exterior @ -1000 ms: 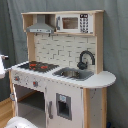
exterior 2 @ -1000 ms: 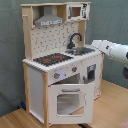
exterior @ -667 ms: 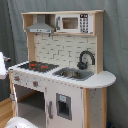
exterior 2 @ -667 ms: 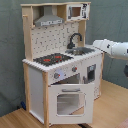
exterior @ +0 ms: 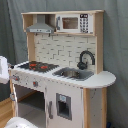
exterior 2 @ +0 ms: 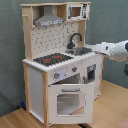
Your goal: Play with the kitchen
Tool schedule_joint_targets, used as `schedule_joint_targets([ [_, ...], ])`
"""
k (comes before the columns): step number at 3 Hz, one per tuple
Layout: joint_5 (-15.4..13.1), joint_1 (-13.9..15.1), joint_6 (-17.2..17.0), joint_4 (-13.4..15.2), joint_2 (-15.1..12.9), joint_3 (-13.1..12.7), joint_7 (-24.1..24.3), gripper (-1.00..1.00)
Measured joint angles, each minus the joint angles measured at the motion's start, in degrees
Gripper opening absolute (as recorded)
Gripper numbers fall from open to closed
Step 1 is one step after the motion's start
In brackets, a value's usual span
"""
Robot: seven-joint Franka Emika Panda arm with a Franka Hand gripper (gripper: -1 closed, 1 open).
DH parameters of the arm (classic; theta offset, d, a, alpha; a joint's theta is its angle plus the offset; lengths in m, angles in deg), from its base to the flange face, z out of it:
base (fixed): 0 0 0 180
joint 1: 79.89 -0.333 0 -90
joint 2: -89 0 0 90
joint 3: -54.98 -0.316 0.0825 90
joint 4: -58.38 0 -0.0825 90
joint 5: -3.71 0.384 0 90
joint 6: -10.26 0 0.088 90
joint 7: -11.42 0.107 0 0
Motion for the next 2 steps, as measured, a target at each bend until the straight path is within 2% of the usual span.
schedule_joint_targets([
  [1, 4.78, 0.21, -0.17, 1.41, -2.08, -0.08, -3.27, 1.0],
  [2, 8.58, 0.88, -0.17, 2.45, -5.79, -0.08, -6.36, 1.0],
])
